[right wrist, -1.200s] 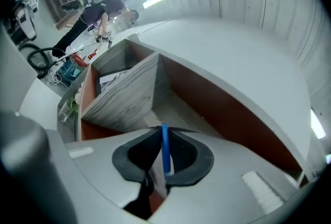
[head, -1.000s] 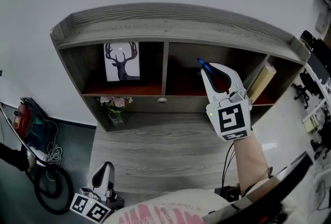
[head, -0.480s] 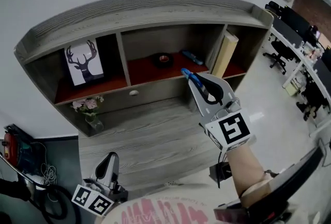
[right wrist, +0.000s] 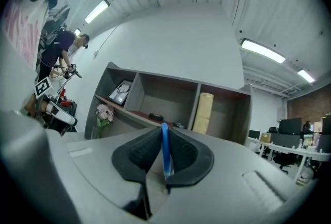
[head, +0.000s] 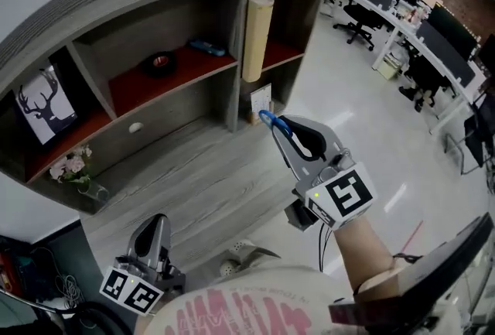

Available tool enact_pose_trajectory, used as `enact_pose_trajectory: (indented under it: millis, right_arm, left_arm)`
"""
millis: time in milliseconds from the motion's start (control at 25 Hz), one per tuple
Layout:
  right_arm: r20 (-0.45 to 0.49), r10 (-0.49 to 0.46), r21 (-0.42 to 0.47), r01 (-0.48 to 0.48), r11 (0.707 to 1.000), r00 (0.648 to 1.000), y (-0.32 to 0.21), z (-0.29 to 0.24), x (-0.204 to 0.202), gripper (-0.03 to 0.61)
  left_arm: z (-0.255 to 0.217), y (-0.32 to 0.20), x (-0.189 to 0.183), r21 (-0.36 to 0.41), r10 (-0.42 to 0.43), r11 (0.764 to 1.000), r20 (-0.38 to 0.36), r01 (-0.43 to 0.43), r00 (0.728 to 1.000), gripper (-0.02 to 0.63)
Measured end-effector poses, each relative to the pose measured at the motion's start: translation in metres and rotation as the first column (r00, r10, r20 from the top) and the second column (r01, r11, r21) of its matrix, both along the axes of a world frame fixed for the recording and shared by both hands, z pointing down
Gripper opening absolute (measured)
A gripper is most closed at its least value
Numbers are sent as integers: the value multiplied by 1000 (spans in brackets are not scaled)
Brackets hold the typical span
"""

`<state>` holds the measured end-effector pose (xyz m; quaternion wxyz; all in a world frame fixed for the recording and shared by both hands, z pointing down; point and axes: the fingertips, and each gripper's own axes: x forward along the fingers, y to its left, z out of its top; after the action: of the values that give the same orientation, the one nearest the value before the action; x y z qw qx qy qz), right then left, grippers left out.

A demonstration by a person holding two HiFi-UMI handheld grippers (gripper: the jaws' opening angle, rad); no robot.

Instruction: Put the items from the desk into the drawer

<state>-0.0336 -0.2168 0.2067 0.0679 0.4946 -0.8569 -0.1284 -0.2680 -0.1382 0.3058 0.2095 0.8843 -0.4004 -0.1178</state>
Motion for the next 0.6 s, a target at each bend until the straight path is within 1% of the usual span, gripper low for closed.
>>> enact_pose_trajectory:
  millis: [160,360,480,600]
  right_arm:
    - [27,94,-79,-92,993,995,20,27,40,46]
    - [79,220,-176,-204,963,972,55,59,103,46]
    - [126,274,-217,-243,945,953,70,75,138,46]
    - [156,306,-254,-261,931,939,82,93,165,46]
  left_arm:
    - [15,-7,35,-36,95,995,4,-95,995,20]
    - [22,-6,88,-59,202,978,0,-202,979,20]
    - [19,-4,120,-49,245,969,14,-244,970,20]
    - [20,-3,144,-51,270,962,36,-268,962,20]
